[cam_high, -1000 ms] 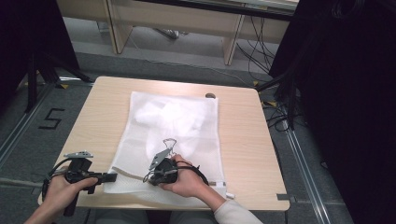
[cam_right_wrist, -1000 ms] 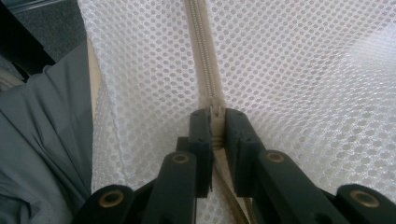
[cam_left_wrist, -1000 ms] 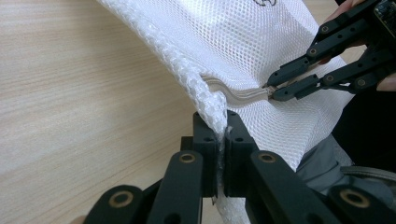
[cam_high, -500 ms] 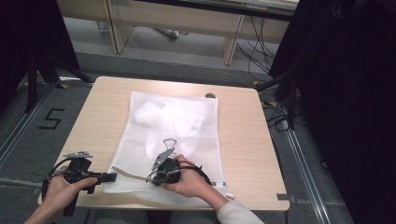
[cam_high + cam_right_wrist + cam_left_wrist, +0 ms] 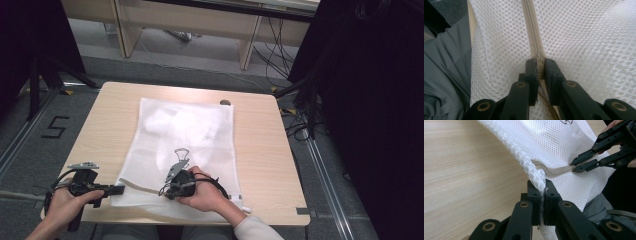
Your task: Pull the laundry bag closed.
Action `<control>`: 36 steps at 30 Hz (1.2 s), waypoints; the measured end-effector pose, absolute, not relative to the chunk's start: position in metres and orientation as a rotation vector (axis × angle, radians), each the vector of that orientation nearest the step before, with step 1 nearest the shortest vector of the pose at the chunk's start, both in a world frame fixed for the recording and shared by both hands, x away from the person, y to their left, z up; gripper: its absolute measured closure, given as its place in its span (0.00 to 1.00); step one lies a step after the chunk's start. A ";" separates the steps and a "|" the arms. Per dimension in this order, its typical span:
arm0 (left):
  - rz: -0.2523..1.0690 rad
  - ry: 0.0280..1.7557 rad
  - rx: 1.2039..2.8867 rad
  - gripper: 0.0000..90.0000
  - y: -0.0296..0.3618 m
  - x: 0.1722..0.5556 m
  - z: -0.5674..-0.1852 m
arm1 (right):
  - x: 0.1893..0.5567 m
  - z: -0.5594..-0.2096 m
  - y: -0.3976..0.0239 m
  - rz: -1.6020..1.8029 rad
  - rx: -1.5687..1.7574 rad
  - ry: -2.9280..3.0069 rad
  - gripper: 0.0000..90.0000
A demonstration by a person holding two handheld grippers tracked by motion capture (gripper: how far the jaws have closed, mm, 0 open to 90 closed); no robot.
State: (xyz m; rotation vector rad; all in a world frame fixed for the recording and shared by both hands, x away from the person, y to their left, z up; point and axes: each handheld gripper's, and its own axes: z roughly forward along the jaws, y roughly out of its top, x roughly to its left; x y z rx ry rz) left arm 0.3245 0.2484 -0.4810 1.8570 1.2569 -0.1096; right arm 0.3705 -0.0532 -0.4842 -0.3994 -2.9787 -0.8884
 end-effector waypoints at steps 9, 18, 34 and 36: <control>-0.110 1.259 1.855 0.95 0.248 0.325 -0.481 | 0.369 -0.483 -0.058 -0.870 -0.442 -2.977 0.92; -0.105 1.258 1.859 0.95 0.248 0.324 -0.481 | 0.370 -0.481 -0.062 -0.874 -0.438 -2.978 0.92; -0.104 1.260 1.861 0.95 0.249 0.324 -0.481 | 0.368 -0.481 -0.069 -0.847 -0.453 -2.985 0.92; -0.104 1.260 1.859 0.95 0.249 0.324 -0.481 | 0.368 -0.480 -0.070 -0.838 -0.459 -2.984 0.92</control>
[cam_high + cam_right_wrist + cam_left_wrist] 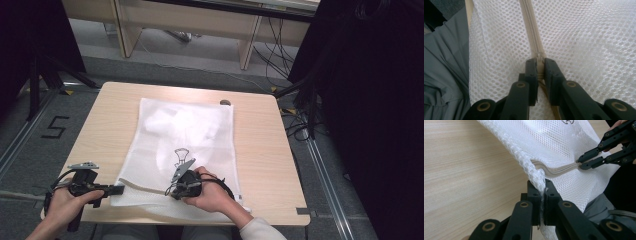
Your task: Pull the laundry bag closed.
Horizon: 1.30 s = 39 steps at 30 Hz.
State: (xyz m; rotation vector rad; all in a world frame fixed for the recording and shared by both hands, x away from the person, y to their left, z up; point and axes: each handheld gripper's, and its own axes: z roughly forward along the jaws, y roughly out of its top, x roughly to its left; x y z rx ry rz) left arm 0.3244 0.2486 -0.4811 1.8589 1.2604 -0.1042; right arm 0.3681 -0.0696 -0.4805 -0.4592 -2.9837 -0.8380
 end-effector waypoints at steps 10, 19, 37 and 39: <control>-0.103 1.261 1.862 0.95 0.249 0.325 -0.481 | 0.369 -0.479 -0.077 -0.837 -0.478 -2.988 0.92; -0.097 1.265 1.865 0.95 0.249 0.325 -0.482 | 0.371 -0.481 -0.084 -0.835 -0.471 -2.994 0.92; -0.097 1.270 1.861 0.95 0.248 0.325 -0.482 | 0.372 -0.481 -0.092 -0.823 -0.478 -3.001 0.92; -0.098 1.271 1.860 0.95 0.248 0.325 -0.482 | 0.371 -0.481 -0.093 -0.827 -0.488 -2.994 0.92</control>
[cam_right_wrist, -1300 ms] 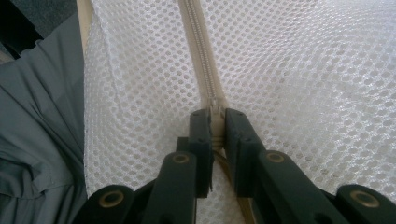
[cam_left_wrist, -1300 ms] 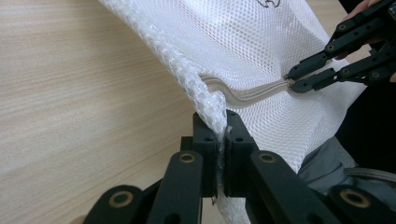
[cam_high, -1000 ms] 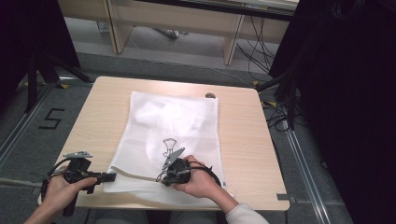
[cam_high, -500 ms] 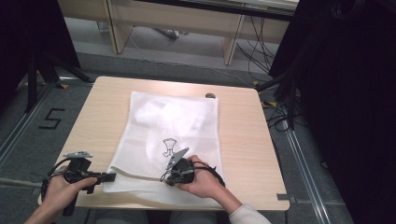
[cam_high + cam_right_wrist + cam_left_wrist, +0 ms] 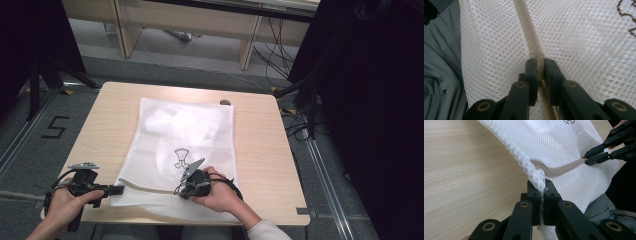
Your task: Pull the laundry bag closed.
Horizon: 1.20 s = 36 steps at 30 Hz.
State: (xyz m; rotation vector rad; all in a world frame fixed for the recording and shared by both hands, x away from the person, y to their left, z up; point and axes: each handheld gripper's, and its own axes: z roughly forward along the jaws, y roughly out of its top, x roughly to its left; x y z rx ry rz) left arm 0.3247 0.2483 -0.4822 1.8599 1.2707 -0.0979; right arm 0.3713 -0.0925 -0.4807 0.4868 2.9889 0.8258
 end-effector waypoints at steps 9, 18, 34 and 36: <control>-0.099 1.269 1.863 0.95 0.249 0.325 -0.482 | 0.372 -0.480 -0.096 0.808 0.490 2.991 0.92; -0.097 1.273 1.860 0.95 0.248 0.325 -0.482 | 0.372 -0.480 -0.101 0.816 0.500 2.986 0.92; -0.096 1.274 1.859 0.95 0.248 0.325 -0.482 | 0.373 -0.479 -0.109 0.808 0.522 2.983 0.92; -0.096 1.274 1.860 0.95 0.248 0.325 -0.482 | 0.372 -0.479 -0.109 0.801 0.520 2.983 0.92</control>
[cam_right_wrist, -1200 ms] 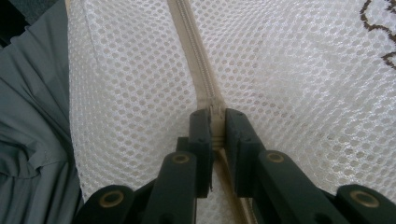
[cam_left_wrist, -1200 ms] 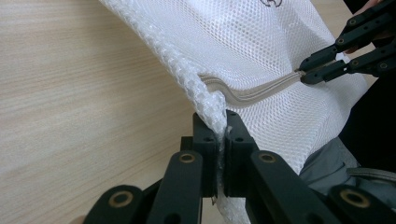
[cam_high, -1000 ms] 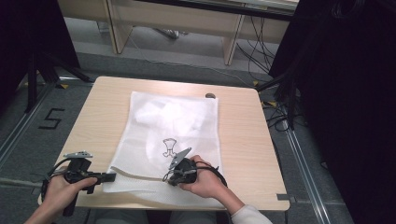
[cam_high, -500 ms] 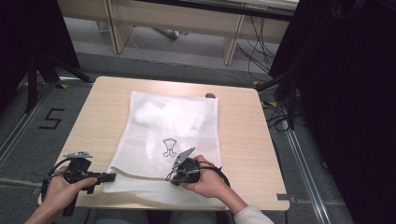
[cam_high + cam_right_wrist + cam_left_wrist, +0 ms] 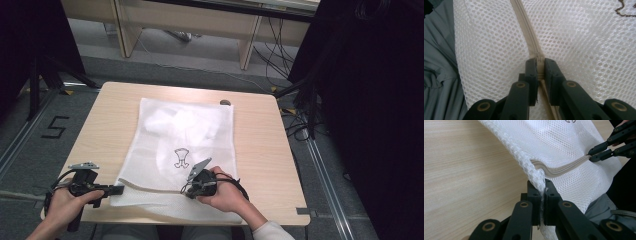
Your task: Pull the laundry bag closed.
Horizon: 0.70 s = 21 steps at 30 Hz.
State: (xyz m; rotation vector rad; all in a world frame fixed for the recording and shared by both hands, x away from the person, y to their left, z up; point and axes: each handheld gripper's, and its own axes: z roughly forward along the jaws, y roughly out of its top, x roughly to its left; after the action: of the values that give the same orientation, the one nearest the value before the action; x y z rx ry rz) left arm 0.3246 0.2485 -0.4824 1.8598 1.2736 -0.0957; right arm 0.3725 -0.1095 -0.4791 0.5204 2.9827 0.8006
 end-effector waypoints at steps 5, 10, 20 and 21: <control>-0.094 1.272 1.861 0.95 0.248 0.325 -0.482 | 0.373 -0.479 -0.110 0.814 0.521 2.979 0.92; -0.094 1.273 1.860 0.95 0.248 0.325 -0.482 | 0.373 -0.478 -0.113 0.791 0.536 2.981 0.92; -0.093 1.273 1.862 0.95 0.249 0.325 -0.482 | 0.373 -0.478 -0.118 0.794 0.545 2.972 0.92; -0.094 1.270 1.865 0.95 0.249 0.325 -0.482 | 0.373 -0.478 -0.118 0.790 0.547 2.971 0.92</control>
State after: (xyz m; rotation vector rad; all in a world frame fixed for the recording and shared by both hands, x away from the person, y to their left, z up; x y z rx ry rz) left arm 0.3247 0.2489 -0.4820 1.8648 1.2702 -0.0943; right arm 0.3729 -0.1180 -0.4777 0.5469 2.9710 0.7900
